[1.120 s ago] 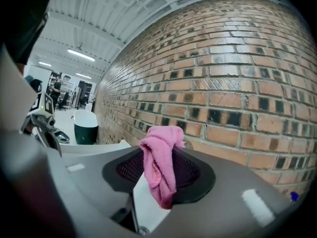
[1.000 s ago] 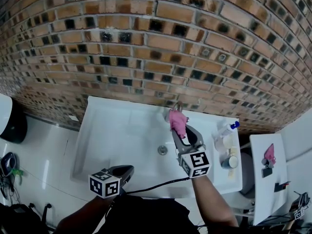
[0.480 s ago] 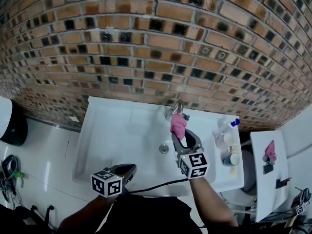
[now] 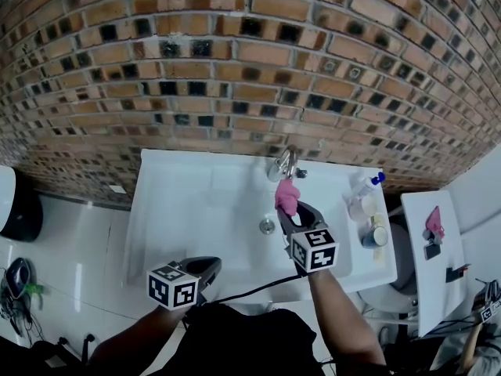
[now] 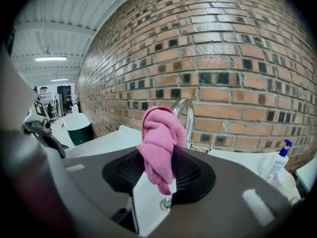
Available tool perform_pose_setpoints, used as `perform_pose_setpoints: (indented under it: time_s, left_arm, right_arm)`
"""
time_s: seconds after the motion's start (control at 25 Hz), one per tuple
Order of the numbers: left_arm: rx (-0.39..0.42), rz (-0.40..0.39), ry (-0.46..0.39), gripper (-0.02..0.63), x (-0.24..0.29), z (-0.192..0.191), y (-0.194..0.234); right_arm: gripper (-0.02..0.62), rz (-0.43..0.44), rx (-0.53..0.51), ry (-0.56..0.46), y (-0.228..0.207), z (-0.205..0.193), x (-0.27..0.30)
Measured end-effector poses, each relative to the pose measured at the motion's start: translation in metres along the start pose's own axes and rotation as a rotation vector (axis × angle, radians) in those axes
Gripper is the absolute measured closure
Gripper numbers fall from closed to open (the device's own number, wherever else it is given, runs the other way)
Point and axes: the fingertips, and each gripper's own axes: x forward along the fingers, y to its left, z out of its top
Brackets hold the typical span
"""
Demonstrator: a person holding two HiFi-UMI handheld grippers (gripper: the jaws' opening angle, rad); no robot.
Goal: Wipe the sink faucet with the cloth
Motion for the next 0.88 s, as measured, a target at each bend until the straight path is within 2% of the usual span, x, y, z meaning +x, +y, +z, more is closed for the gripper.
perform_pose_setpoints:
  time_s: [0.2, 0.4, 0.72, 0.88]
  left_arm:
    - [0.001, 0.010, -0.070, 0.600, -0.007, 0.011, -0.015]
    - [-0.033, 0.057, -0.076, 0.600, -0.009, -0.011, -0.025]
    - [-0.009, 0.060, -0.128, 0.600, 0.002, -0.024, -0.085]
    - [0.005, 0.072, -0.127, 0.600, 0.001, -0.041, -0.108]
  right_arm:
    - [0.437, 0.065, 0.105, 0.092, 0.007, -0.034, -0.015]
    - [0.439, 0.127, 0.163, 0.113, 0.015, -0.051, -0.052]
    - [0.439, 0.250, 0.353, -0.075, 0.023, -0.047, -0.167]
    - [0.439, 0.272, 0.361, -0.089, 0.034, -0.061, -0.215]
